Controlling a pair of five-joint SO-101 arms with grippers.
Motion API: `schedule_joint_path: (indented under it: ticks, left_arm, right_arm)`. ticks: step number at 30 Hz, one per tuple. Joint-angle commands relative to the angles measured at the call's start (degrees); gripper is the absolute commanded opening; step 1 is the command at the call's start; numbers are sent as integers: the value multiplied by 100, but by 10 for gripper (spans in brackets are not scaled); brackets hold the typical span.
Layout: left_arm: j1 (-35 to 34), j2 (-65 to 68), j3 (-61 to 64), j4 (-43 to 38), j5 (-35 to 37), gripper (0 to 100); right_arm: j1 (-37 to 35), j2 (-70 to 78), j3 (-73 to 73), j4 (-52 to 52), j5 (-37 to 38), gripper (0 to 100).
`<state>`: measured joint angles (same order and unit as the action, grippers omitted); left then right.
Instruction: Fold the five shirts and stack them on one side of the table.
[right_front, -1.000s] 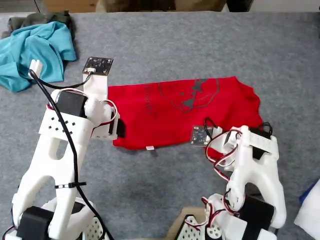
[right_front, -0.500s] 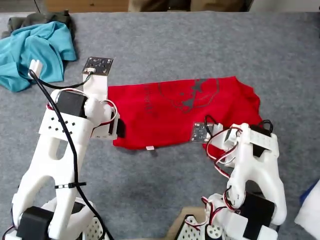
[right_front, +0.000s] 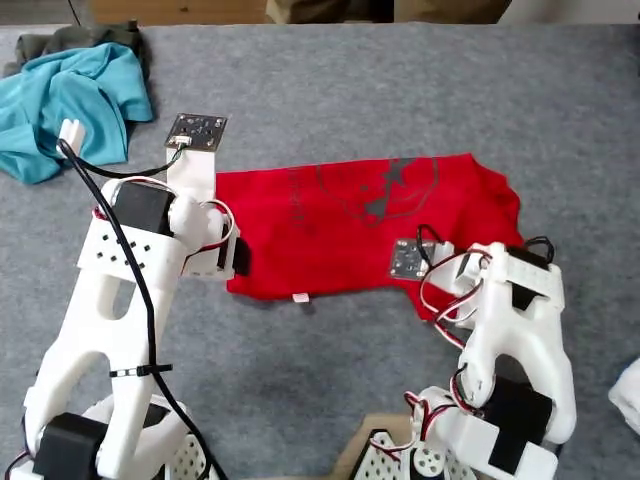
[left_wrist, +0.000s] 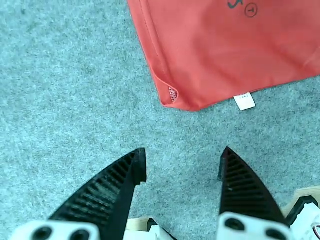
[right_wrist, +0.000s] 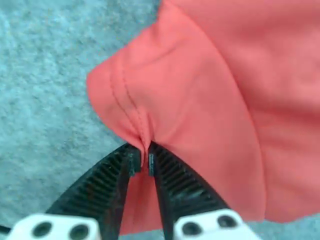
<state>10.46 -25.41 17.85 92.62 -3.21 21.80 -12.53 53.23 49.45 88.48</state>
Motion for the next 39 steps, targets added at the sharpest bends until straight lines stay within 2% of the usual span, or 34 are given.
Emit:
schedule_joint_path:
  ticks: [1, 7, 12, 20, 26, 32, 36, 39]
  left_arm:
    - [-53, -180, -62, -35, -18, 245]
    - [-53, -180, -62, -35, -18, 245]
    - [-44, -180, -62, -35, -18, 245]
    - [-44, -180, -53, 88, -18, 245]
    - [-53, -180, -53, 88, -18, 245]
    - [-44, -180, -53, 158, -18, 245]
    - [-44, -180, -53, 158, -18, 245]
    - [-18, -180, -53, 158, -18, 245]
  right_arm:
    - [127, 4, -629, 167, 9, 11]
    - [101, 22, -1780, 1002, -97, 6]
    - [-22, 48, -2264, 1116, -105, 6]
    - [-497, 48, -2396, 985, -105, 6]
    - [-602, 110, -2431, 299, -105, 7]
    - [-593, 919, -2782, -237, -132, 9]
    - [-602, 1455, -3415, -237, -747, 9]
    - [-611, 1666, -3732, -70, -870, 11]
